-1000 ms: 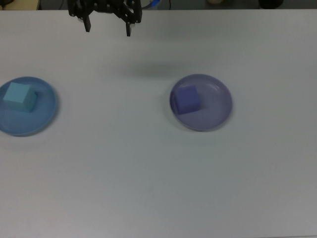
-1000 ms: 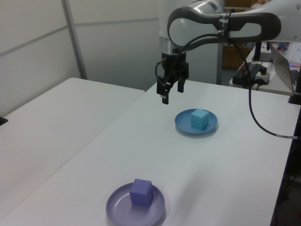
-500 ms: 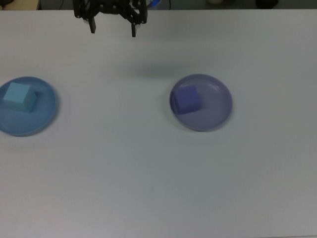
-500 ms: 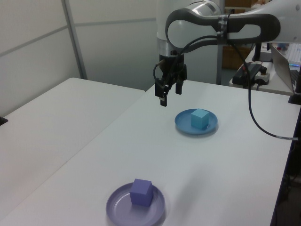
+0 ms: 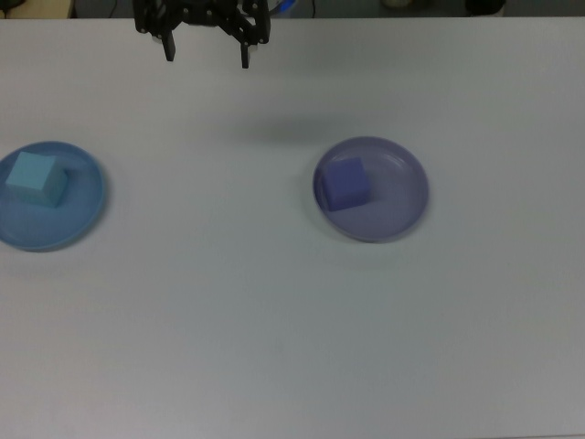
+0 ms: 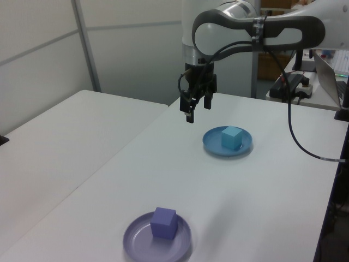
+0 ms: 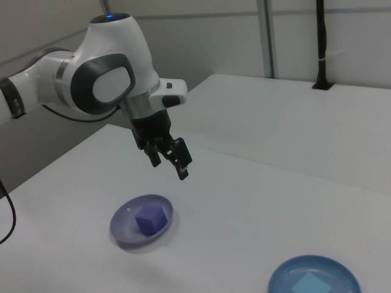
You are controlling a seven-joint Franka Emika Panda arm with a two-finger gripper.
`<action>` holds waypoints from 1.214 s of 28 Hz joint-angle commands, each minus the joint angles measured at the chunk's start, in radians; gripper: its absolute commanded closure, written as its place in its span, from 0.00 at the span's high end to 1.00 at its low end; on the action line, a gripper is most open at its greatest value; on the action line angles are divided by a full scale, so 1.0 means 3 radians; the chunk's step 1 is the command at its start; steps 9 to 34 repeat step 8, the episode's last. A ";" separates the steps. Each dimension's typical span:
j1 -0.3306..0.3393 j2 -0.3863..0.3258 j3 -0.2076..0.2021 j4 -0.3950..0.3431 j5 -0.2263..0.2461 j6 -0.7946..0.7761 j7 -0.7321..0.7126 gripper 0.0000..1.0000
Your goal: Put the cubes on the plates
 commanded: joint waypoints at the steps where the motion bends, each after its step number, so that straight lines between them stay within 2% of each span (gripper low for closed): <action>1: 0.0056 0.0009 -0.0077 0.0045 0.0071 -0.0068 -0.0075 1.00; 34: 0.0050 0.0004 -0.0082 0.0045 0.0071 -0.0078 -0.0034 1.00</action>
